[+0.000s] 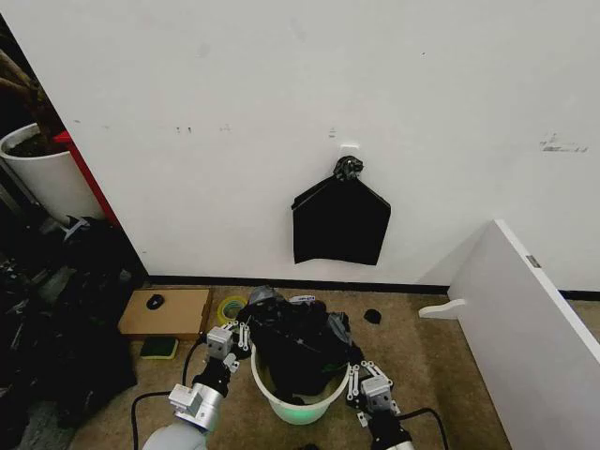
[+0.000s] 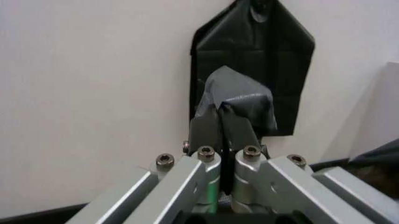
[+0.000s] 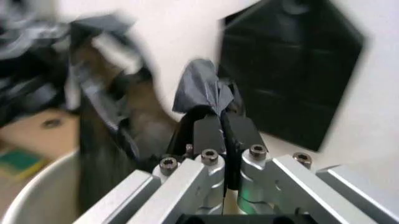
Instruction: Place the garbage bag over the trash bin.
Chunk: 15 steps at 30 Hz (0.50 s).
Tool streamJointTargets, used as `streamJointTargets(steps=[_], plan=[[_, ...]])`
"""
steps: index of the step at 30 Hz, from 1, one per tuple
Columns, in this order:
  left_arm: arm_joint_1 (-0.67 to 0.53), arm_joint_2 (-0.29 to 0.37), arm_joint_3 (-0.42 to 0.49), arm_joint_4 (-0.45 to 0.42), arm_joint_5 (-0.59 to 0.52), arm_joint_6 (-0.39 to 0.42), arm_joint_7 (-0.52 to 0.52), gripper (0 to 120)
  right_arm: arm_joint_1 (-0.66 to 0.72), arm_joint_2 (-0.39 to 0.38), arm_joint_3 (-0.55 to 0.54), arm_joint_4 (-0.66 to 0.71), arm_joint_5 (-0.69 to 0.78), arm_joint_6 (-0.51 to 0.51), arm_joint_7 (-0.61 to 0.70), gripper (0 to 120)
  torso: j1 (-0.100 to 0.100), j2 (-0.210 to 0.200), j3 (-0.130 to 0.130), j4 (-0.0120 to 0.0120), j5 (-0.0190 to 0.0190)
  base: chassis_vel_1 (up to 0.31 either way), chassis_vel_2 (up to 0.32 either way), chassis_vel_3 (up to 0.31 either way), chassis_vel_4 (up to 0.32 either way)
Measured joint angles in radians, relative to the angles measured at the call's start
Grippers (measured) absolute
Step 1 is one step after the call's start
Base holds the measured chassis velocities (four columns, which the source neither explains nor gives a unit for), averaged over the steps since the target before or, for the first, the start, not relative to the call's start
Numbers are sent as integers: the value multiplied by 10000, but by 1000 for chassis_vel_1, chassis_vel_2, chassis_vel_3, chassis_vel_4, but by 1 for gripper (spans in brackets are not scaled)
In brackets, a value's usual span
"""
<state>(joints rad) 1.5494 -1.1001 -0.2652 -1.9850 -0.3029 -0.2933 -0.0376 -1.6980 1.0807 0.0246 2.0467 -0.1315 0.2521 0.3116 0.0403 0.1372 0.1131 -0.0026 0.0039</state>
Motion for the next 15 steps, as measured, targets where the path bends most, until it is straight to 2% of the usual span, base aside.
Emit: streamJointTargets(steps=[4, 7, 10, 12, 15], plan=[[204, 243, 16, 85, 13, 17, 317, 0, 326, -593, 641, -83, -276, 436, -1634, 0, 1, 1, 0, 6, -26, 0, 0, 0, 0], [403, 361, 54, 110, 114, 23, 323, 0, 385, -904, 706, -160, -197, 517, -1874, 0, 0, 1, -1, 5, -28, 0, 0, 0, 0], [961, 491, 80, 120, 605, -1, 99, 0, 293, -1432, 570, -247, 341, 499, -1314, 0, 0, 1, -1, 7, -37, 0, 0, 0, 0], [1101, 498, 80, 102, 697, -2, 12, 0, 223, -1524, 484, -247, 523, 446, -979, 0, 0, 1, 0, 9, -35, 0, 0, 0, 0], [1640, 438, 70, 48, 1135, -18, -536, 0, -185, -1830, 167, -70, 1375, 18, 353, 0, 0, 1, -2, 7, -36, 0, 0, 0, 0]])
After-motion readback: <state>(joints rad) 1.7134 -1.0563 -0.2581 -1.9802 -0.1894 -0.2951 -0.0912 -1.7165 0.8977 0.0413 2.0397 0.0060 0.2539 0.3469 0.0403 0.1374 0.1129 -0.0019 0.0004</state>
